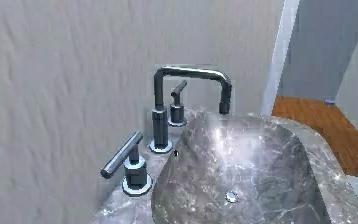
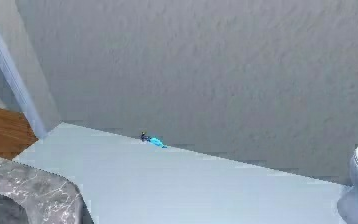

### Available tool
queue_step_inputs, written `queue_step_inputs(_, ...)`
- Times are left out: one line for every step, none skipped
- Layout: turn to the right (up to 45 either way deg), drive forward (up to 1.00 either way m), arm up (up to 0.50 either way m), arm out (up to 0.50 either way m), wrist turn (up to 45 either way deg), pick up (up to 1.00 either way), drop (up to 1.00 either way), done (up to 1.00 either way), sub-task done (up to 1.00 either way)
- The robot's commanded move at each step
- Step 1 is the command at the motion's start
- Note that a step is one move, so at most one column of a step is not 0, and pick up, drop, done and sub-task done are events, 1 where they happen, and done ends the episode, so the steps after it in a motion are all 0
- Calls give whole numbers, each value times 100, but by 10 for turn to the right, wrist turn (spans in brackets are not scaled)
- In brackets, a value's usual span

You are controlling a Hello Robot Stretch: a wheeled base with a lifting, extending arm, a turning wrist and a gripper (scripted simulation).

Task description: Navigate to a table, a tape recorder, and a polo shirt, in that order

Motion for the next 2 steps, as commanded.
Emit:
queue_step_inputs(450,0,0,0,0,0,0,0,0)
queue_step_inputs(450,0,0,0,0,0,0,0,0)
